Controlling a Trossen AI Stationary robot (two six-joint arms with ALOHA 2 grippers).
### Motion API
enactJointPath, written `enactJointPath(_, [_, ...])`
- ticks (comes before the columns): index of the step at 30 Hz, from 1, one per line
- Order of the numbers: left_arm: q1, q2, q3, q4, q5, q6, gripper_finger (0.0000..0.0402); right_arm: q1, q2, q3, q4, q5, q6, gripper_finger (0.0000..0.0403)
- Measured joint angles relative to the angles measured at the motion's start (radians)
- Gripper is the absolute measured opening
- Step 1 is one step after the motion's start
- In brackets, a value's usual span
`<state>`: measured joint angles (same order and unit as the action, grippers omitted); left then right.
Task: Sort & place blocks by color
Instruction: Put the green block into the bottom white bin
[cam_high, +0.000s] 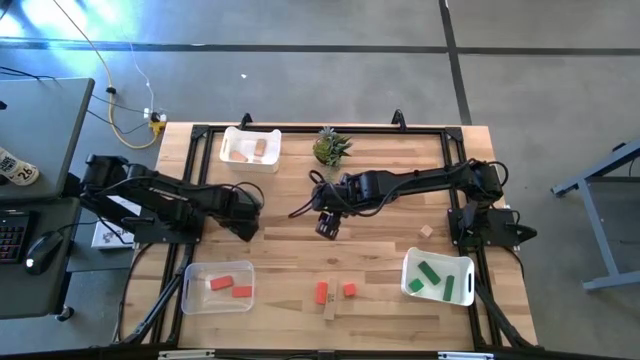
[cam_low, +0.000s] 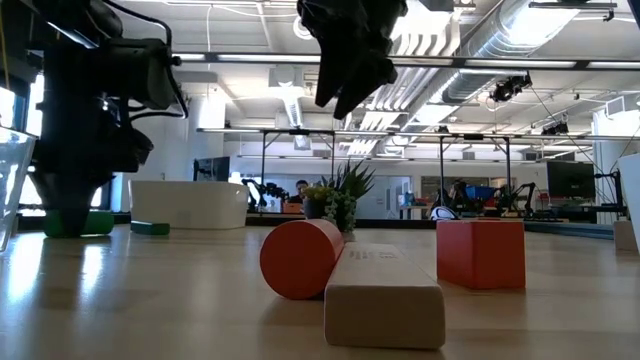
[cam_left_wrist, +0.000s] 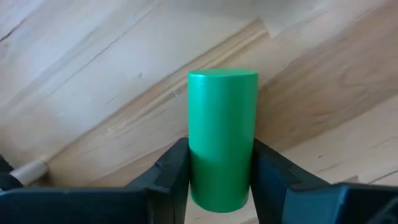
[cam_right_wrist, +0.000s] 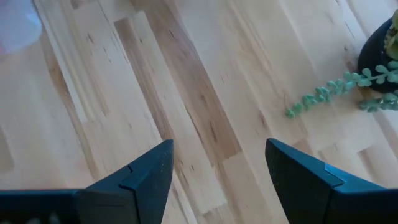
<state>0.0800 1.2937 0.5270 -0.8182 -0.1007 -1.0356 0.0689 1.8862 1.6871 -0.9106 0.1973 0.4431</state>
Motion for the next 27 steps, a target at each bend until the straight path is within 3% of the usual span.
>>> enactJointPath(6, [-0.043,-0.107,-0.001,0.081,0.021,0.023,0.0104,-0.010,0.000,0.000,0.029,-0.037,0.039,0.0241])
enactJointPath(15, [-0.054,-0.272,0.001,0.404,0.066,0.159,0.0106,-0.019,0.000,0.000,0.233,-0.184,-0.032,0.0241])
enactJointPath(21, [-0.054,-0.306,0.001,0.571,0.120,0.308,0.0106,-0.019,0.000,0.000,0.374,-0.284,-0.138,0.0241])
enactJointPath(27, [-0.065,-0.307,0.002,0.721,0.154,0.470,0.0108,-0.021,0.000,0.000,0.455,-0.286,-0.207,0.0241])
